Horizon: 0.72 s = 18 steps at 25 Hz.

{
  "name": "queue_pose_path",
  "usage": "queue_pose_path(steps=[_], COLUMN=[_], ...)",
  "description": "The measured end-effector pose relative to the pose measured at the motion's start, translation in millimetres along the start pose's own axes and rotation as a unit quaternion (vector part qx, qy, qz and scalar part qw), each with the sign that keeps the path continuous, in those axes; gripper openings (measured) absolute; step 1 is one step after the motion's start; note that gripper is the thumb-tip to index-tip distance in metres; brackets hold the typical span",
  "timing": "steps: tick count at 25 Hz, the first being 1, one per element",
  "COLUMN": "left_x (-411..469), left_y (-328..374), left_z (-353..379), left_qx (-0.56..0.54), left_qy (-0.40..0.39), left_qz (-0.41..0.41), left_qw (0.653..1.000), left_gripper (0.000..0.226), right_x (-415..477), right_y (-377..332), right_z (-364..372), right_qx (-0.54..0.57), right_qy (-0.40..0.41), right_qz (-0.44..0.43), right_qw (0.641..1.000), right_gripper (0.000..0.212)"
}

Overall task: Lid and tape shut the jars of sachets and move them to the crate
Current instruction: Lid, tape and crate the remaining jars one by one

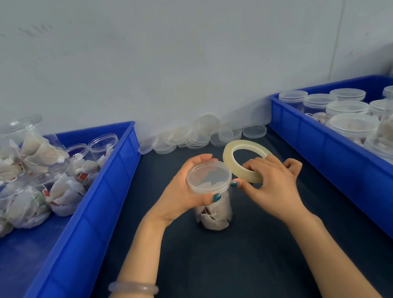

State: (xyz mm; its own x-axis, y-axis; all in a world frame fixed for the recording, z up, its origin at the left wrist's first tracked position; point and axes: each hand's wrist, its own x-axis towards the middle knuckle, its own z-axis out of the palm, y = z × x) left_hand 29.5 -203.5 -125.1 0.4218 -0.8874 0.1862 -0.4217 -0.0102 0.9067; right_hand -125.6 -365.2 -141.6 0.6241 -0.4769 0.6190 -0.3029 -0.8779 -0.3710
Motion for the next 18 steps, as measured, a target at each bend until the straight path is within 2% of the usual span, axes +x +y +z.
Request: queue_pose_path(steps=[3,5,6,8,9,11,13,16,18], left_x=[-1.5,-4.8,-6.8,-9.6,-7.9,0.8,9.2,12.4,11.5], left_y=[5.9,17.1,24.3,41.5,47.8,52.8,50.8,42.4,36.7], left_z=[-0.8,-2.5,-3.1,2.7,10.3,30.0,43.0,38.9,31.1], left_qx=[0.021,0.111,0.199,0.37,0.42,0.471,0.506,0.476,0.439], left_qy=[-0.001,0.034,0.066,0.112,0.119,0.109,0.106,0.122,0.108], left_qz=[-0.018,-0.028,-0.039,-0.066,-0.081,-0.109,-0.104,-0.075,-0.05], left_qw=[1.0,0.993,0.977,0.92,0.896,0.869,0.85,0.868,0.89], left_gripper=[0.103,0.102,0.106,0.119,0.123,0.121,0.108,0.086,0.077], right_x=[-0.9,-1.2,-1.2,-0.8,-0.9,-1.8,-1.8,-0.1,-0.2], right_y=[-0.6,-0.6,-0.7,-2.8,-4.2,-5.2,-1.7,9.8,13.4], right_z=[2.6,2.2,1.9,2.1,2.6,3.6,3.1,-0.4,-3.2], right_qx=[0.012,0.014,0.011,0.008,0.008,0.009,0.022,0.038,0.029], right_qy=[0.003,0.014,0.017,0.017,0.014,0.002,-0.029,-0.078,-0.061], right_qz=[0.015,0.027,0.03,0.027,0.02,-0.003,-0.029,-0.045,-0.055], right_qw=[1.0,0.999,0.999,0.999,1.0,1.0,0.999,0.995,0.996], right_gripper=[0.029,0.036,0.039,0.04,0.041,0.04,0.038,0.029,0.018])
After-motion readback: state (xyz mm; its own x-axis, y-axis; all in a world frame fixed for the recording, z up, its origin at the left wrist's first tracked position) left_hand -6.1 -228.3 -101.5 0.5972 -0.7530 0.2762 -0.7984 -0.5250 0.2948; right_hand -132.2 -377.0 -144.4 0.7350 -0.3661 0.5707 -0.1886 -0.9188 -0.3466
